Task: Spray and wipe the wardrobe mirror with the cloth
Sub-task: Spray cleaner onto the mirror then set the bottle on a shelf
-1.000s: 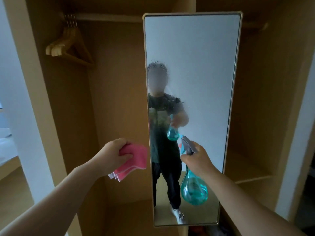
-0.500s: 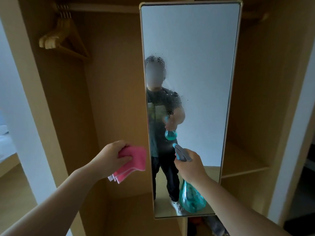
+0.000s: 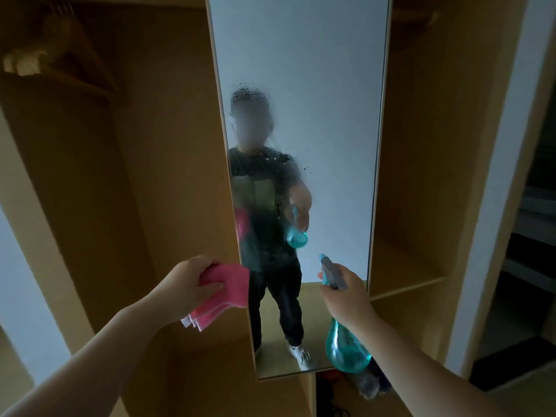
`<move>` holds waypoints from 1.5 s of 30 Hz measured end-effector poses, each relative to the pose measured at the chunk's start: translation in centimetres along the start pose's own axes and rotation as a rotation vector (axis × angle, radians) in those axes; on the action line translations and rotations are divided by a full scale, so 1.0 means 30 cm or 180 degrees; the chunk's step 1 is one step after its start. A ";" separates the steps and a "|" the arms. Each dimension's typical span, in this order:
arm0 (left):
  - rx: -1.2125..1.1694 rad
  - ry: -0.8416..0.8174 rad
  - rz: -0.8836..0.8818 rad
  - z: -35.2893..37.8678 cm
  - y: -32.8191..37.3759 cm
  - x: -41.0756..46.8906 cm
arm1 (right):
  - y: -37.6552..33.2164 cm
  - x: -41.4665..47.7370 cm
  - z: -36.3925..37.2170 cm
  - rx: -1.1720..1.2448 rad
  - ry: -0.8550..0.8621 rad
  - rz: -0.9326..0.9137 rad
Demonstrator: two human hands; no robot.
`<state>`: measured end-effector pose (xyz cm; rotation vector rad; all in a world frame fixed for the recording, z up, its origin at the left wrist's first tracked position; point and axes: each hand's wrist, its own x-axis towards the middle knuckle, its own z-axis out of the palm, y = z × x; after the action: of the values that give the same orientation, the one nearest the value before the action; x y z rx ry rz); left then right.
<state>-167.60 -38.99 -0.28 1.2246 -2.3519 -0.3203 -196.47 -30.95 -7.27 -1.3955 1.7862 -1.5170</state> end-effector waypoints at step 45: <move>-0.0048 -0.0143 0.0180 0.150 0.091 0.042 | 0.209 0.035 -0.212 0.0024 0.0611 0.0324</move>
<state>-172.43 -38.49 -2.68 1.1528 -2.4131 -0.3497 -204.65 -29.32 -10.58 -1.1699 1.9298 -1.6487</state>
